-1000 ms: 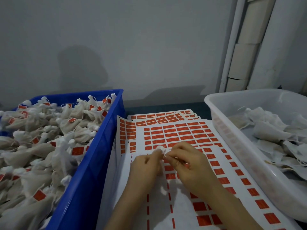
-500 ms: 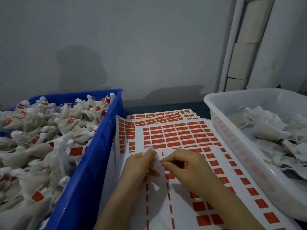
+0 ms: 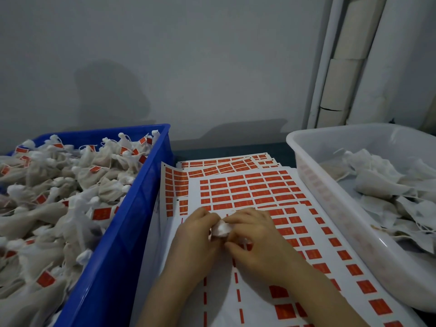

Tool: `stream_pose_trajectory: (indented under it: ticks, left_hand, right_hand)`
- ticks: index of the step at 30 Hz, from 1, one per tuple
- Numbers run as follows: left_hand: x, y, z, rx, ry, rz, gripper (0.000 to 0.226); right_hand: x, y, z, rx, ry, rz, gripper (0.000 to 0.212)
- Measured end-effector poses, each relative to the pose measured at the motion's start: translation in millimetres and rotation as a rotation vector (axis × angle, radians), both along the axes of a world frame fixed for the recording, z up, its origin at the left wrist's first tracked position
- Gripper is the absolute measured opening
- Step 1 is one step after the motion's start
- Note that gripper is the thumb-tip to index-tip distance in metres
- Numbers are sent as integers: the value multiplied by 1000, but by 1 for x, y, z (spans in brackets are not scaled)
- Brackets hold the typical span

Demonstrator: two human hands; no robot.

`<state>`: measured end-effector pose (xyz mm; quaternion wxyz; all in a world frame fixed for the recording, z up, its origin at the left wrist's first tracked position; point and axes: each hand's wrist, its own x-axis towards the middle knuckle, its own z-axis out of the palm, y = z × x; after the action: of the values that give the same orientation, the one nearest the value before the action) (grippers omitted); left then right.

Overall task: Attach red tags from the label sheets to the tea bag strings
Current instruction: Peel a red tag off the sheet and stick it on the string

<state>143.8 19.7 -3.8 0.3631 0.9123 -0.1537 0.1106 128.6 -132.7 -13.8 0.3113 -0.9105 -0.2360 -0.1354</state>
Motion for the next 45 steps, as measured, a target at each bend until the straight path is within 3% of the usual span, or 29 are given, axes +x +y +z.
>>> stream_pose_trajectory:
  ticks: [4, 7, 14, 20, 24, 27, 32, 37, 45]
  left_hand:
    - [0, -5, 0, -199, -141, 217, 24]
    - [2, -7, -1, -401, 38, 319, 14]
    - [7, -6, -3, -856, 582, 263, 6]
    - [5, -7, -7, -997, 646, 249, 17]
    - [2, -10, -5, -1024, 577, 174, 20]
    - [-1, -13, 1, -1048, 538, 80, 26]
    - [1, -11, 4, -1031, 527, 13, 33]
    - [4, -3, 6, -975, 546, -14, 23]
    - [2, -2, 6, -717, 519, -62, 21]
  right_hand:
    - [1, 2, 2, 23, -25, -103, 14]
    - [1, 5, 4, 25, -95, -155, 15]
    - [-4, 8, 8, -33, -141, -226, 13]
    - [-8, 15, 10, -113, -238, -254, 10]
    - [-9, 18, 9, -89, -155, -210, 18]
    - [-7, 17, 9, 52, -63, -162, 26]
    - [-13, 17, 10, 297, 68, -121, 21]
    - [-11, 10, 20, 344, 30, -115, 16]
    - [-10, 5, 26, 466, 2, -218, 32]
